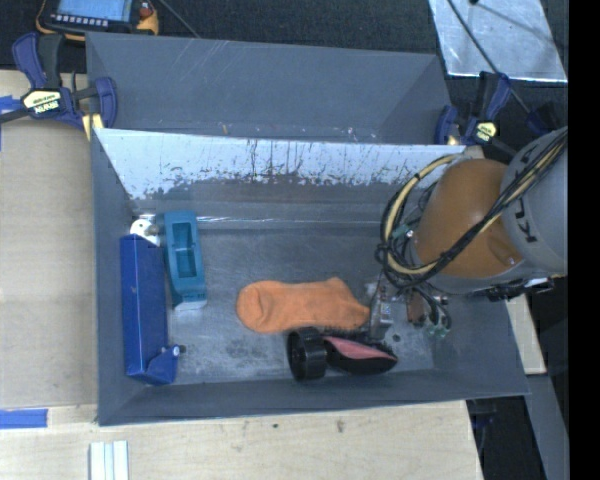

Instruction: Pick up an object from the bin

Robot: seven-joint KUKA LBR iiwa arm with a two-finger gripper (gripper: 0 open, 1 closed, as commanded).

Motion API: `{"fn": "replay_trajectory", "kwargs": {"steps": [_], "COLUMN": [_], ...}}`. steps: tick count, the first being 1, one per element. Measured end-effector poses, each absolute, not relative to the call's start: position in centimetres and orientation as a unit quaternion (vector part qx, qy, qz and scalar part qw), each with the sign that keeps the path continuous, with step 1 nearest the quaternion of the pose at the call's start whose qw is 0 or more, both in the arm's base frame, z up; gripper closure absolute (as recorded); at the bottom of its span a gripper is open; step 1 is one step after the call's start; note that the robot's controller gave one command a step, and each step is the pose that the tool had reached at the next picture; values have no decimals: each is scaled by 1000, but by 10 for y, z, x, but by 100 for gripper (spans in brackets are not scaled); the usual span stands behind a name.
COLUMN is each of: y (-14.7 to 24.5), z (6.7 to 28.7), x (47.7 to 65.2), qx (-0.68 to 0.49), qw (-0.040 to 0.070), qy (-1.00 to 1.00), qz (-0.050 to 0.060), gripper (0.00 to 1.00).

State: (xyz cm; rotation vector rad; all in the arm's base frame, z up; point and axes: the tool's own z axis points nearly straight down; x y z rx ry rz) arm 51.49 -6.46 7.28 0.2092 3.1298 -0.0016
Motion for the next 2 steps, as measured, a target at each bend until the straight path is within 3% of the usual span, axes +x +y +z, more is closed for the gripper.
{"fn": "replay_trajectory", "kwargs": {"steps": [1, 2], "y": [-64, -83], "z": [73, 72], "x": [515, 502], "qx": [66, 83], "qw": [2, 2], "qy": [998, 997], "qz": [0, 1], "gripper": [100, 100]}}
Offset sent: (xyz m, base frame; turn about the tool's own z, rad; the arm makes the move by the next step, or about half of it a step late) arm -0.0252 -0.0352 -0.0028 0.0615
